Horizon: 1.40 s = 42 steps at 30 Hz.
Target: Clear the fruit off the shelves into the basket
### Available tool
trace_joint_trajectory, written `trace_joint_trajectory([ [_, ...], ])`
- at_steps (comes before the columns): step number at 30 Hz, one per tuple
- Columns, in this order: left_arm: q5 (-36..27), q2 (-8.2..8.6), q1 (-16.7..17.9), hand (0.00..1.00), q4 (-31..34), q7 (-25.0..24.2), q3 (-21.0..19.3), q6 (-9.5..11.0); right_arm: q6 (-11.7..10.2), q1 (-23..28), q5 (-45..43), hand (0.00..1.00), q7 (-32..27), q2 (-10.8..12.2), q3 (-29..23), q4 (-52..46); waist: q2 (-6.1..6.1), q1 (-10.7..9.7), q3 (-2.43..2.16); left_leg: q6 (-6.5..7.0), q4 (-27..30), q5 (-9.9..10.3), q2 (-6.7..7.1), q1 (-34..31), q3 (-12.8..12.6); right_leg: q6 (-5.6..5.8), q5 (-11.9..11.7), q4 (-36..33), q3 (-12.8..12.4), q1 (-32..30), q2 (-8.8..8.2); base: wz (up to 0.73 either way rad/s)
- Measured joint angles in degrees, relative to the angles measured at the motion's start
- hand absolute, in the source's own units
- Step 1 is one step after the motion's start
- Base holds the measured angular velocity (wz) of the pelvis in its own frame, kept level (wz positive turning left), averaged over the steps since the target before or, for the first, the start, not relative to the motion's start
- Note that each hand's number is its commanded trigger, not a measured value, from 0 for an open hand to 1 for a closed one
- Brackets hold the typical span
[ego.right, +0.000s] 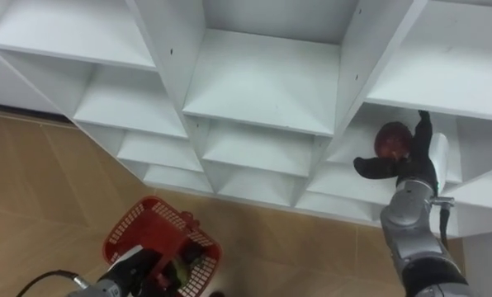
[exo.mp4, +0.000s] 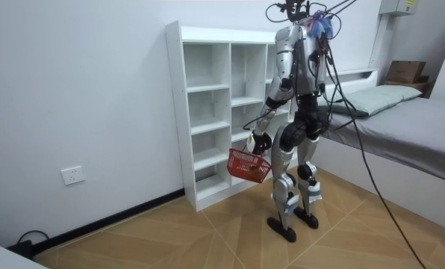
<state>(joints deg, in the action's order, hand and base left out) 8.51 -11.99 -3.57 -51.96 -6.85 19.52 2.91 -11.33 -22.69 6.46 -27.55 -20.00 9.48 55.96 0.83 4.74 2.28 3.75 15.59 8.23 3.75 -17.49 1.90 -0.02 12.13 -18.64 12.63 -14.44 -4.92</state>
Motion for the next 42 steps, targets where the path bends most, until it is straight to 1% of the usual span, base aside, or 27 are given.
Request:
trace_joint_trajectory([
  [5, -0.04, 0.14, -1.55, 1.0, -0.95, 0.21, 1.07, 0.07, -0.48, -2.16, 0.37, 0.0, -0.74, 0.09, -0.01, 0.94, -0.14, 0.21, -0.03, -0.11, 0.02, -0.23, -0.06, -2.04, -0.27, -0.06, -0.04, -0.17, -0.13, -2.25, -0.07, 0.0],
  [10, -0.03, 0.37, -2.13, 1.0, -0.94, 0.21, 1.02, 0.07, -0.84, -2.16, -0.03, 0.0, -1.65, 0.78, -0.02, 0.23, -0.1, 0.15, -0.05, -0.1, 0.0, -0.24, -0.04, -2.36, -0.44, -0.06, -0.04, -0.16, -0.61, -2.66, -0.04, -0.01],
  [14, -0.03, 0.46, -2.9, 1.0, -0.95, 0.2, 1.03, 0.07, -0.85, -2.16, -0.01, 0.0, -1.94, 1.88, -0.02, -0.05, -0.02, -0.06, -0.07, -0.1, -0.17, -0.24, -0.08, -2.33, -0.41, -0.06, -0.04, -0.15, -0.54, -2.65, 0.0, 0.0],
  [17, -0.04, 0.79, -3.3, 1.0, -0.96, 0.2, 1.03, 0.07, -0.85, -2.03, -0.02, 0.0, -1.93, 2.27, -0.01, -0.05, 0.08, -0.07, -0.09, -0.1, -0.22, -0.24, -0.06, -2.31, -0.37, -0.06, -0.04, -0.15, -0.51, -2.66, -0.03, 0.0],
  [22, -0.04, 1.18, -3.3, 1.0, -0.97, 0.2, 1.03, 0.05, -0.84, -2.03, -0.06, 0.0, -1.93, 2.34, 0.15, -0.06, 0.43, -0.06, -0.14, -0.1, -0.2, -0.24, -0.07, -2.33, -0.38, -0.06, -0.04, -0.15, -0.38, -2.66, -0.03, 0.0],
  [27, -0.04, 1.26, -3.17, 1.0, -1.1, 0.2, 1.03, 0.03, -0.79, -2.03, -0.08, 0.0, -1.92, 2.36, 0.51, -0.05, 0.48, -0.15, -0.16, -0.09, -0.08, -0.36, -0.06, -2.35, -0.39, -0.15, -0.1, -0.17, -0.32, -2.62, -0.06, 0.0],
  [29, -0.04, 1.33, -3.43, 1.0, -2.29, 0.2, 1.04, 0.03, -0.77, -2.02, 0.01, 0.0, -1.78, 2.36, 0.54, -0.04, 0.58, -0.2, -0.17, -0.11, -0.06, -0.51, -0.06, -2.33, -0.38, -0.2, -0.14, -0.19, -0.26, -2.56, -0.07, 0.0],
  [30, -0.04, 1.33, -3.43, 1.0, -2.5, 0.2, 1.05, 0.03, -0.77, -2.01, 0.02, 0.08, -1.77, 2.36, 0.54, -0.04, 0.58, -0.28, -0.17, -0.12, -0.06, -0.55, -0.06, -2.33, -0.33, -0.23, -0.16, -0.18, -0.17, -2.54, -0.08, 0.04],
  [31, -0.05, 1.33, -3.41, 1.0, -2.98, 0.21, 1.06, 0.03, -0.76, -1.97, 0.03, 0.2, -1.77, 2.36, 0.55, -0.02, 0.59, -0.41, -0.16, -0.14, -0.06, -0.62, -0.06, -2.34, -0.2, -0.29, -0.21, -0.18, 0.0, -2.47, -0.09, 0.05],
  [32, -0.05, 1.33, -3.39, 1.0, -3.36, 0.22, 1.06, 0.03, -0.76, -1.96, 0.03, 0.71, -1.77, 2.36, 0.55, -0.02, 0.6, -0.48, -0.16, -0.19, -0.06, -0.7, -0.06, -2.34, -0.16, -0.33, -0.24, -0.17, 0.08, -2.45, -0.08, 0.04],
  [33, -0.05, 1.33, -3.37, 1.0, -3.4, 0.23, 1.06, 0.03, -0.76, -1.96, 0.04, 0.96, -1.77, 2.36, 0.55, -0.02, 0.6, -0.51, -0.16, -0.21, -0.06, -0.74, -0.07, -2.35, -0.15, -0.35, -0.25, -0.17, 0.1, -2.45, -0.08, 0.0],
  [34, -0.05, 1.33, -3.37, 1.0, -3.42, 0.23, 1.07, 0.03, -0.76, -1.95, 0.04, 1.0, -1.77, 2.36, 0.56, -0.02, 0.6, -0.66, -0.16, -0.22, -0.06, -0.81, -0.07, -2.35, -0.14, -0.38, -0.27, -0.17, 0.12, -2.44, -0.07, 0.0],
  [39, -0.36, 1.33, -3.25, 1.0, -3.52, 0.41, 1.06, 0.02, -0.76, -1.95, 0.37, 1.0, -1.79, 2.36, 0.54, 0.2, 0.6, -1.07, -0.16, -0.26, -0.06, -1.01, -0.09, -2.33, -0.12, -0.51, -0.37, -0.17, 0.13, -2.39, -0.06, 0.0],
  [42, -1.61, 1.32, -3.25, 1.0, -3.72, 0.42, 1.06, 0.02, -0.75, -1.95, 0.51, 1.0, -1.5, 2.42, 0.62, 0.28, 0.6, -1.2, -0.16, -0.26, -0.06, -1.11, -0.11, -2.33, -0.13, -0.58, -0.42, -0.18, 0.08, -2.42, -0.04, 0.0],
])
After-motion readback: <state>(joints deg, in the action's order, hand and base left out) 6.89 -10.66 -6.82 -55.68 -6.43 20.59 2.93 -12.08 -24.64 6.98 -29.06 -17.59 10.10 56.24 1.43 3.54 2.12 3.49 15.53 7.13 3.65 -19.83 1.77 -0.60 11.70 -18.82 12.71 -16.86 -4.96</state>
